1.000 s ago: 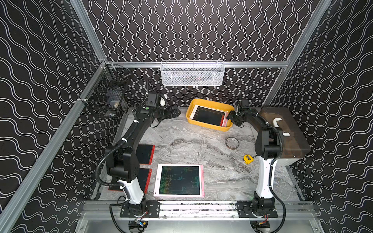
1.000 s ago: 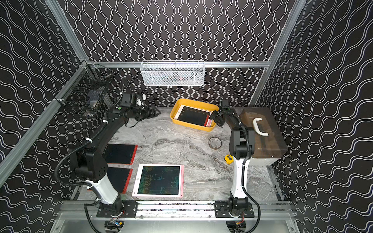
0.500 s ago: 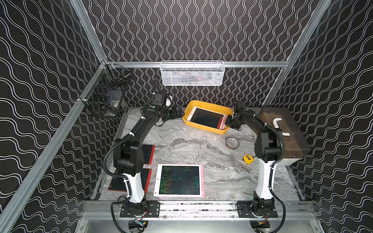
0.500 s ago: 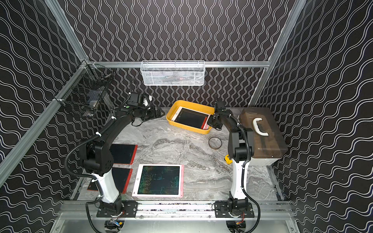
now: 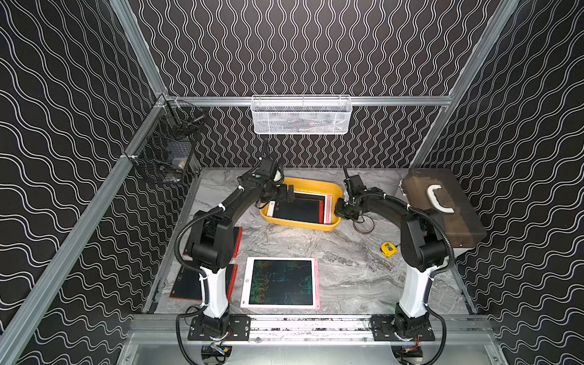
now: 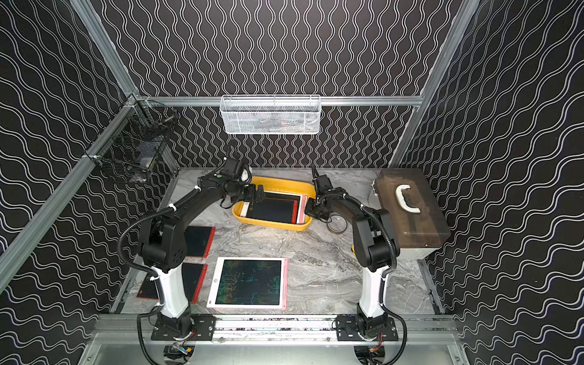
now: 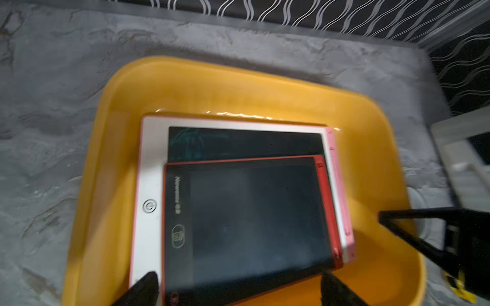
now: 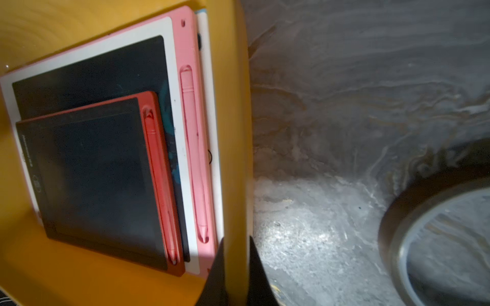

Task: Take out the writing tablet from the storage box
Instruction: Move the storage box to the center of the board, then pick up the writing tablet from the storage box.

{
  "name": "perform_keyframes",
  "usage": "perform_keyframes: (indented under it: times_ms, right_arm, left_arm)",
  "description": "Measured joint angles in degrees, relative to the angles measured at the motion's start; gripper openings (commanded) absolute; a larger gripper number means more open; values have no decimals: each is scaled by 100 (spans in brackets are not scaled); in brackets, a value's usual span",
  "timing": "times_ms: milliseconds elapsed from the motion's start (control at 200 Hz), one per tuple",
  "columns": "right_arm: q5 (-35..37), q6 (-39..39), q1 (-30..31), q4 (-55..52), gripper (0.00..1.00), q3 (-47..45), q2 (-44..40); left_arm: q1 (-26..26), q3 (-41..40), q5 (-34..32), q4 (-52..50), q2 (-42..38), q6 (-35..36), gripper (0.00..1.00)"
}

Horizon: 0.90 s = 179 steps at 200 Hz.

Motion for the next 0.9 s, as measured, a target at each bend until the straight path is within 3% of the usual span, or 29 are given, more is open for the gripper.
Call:
perform_keyframes:
  times_ms: [205, 706, 896]
  right_arm:
    - [221, 192, 229, 109, 4, -251, -155]
    - [284, 116, 304, 63, 5, -341, -247]
    - [286, 90, 304, -2, 5, -260, -190]
  left_arm:
    - [-26, -201, -157, -4, 341, 13, 99]
    - [-31, 238, -719, 83, 1134, 164, 99]
    - [-37, 129, -581, 396, 1178, 118, 99]
